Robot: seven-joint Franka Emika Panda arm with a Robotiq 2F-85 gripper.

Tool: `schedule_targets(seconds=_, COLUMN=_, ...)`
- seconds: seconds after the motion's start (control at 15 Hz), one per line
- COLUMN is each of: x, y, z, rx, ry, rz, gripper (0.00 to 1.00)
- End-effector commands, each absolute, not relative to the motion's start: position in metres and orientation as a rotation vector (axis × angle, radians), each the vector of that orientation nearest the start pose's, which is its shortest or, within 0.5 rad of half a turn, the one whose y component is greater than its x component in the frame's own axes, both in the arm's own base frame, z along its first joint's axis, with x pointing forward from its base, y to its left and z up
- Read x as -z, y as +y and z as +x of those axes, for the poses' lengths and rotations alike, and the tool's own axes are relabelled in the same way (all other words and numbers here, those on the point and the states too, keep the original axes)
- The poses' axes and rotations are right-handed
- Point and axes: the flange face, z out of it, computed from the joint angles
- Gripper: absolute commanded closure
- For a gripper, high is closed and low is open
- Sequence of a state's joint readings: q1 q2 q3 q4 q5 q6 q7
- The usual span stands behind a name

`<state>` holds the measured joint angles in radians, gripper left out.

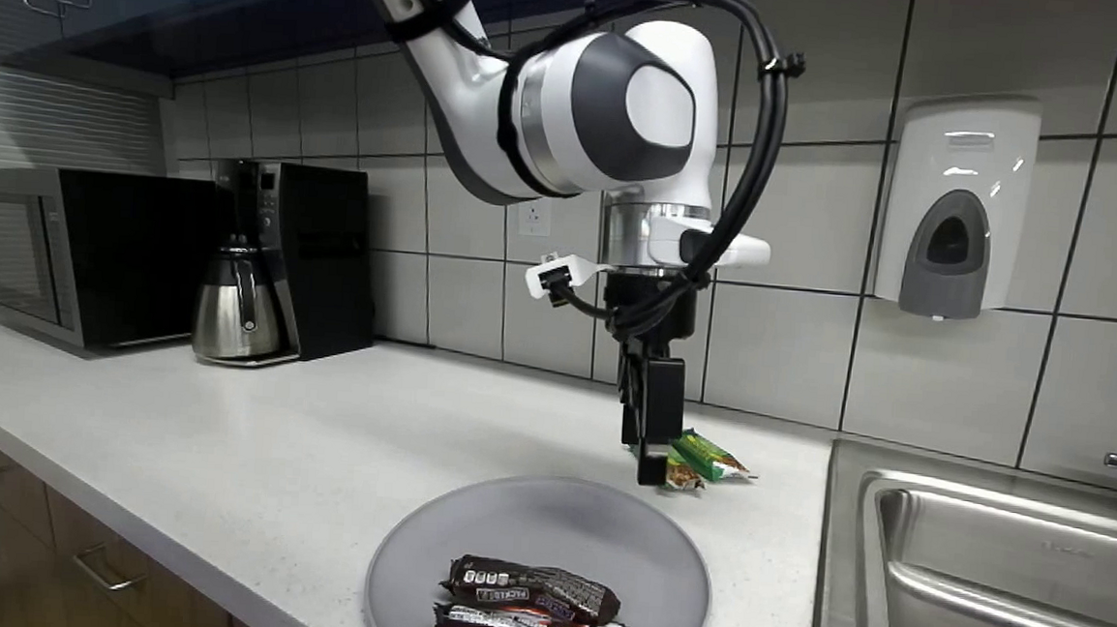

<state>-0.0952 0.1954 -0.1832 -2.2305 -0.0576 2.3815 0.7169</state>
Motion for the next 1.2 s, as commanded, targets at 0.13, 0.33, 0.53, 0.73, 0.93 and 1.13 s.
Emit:
schedule_targets(seconds=0.13, x=-0.278, y=-0.164, z=0.545, rx=-0.068, ry=1.439, rz=-2.875, gripper=0.0)
schedule_targets(seconds=0.33, x=-0.275, y=-0.165, z=0.555, rx=-0.067, ry=1.432, rz=-2.869, gripper=0.0)
schedule_targets(seconds=0.53, x=-0.273, y=-0.165, z=0.562, rx=-0.071, ry=1.411, rz=-2.874, gripper=0.0)
schedule_targets(seconds=0.73, x=-0.275, y=-0.167, z=0.567, rx=-0.071, ry=1.386, rz=-2.89, gripper=0.0)
schedule_targets(seconds=0.93, x=-0.28, y=-0.167, z=0.57, rx=-0.108, ry=1.239, rz=-2.955, gripper=0.0)
schedule_targets(seconds=1.13, x=-0.287, y=-0.169, z=0.572, rx=-0.141, ry=1.098, rz=-3.014, gripper=0.0)
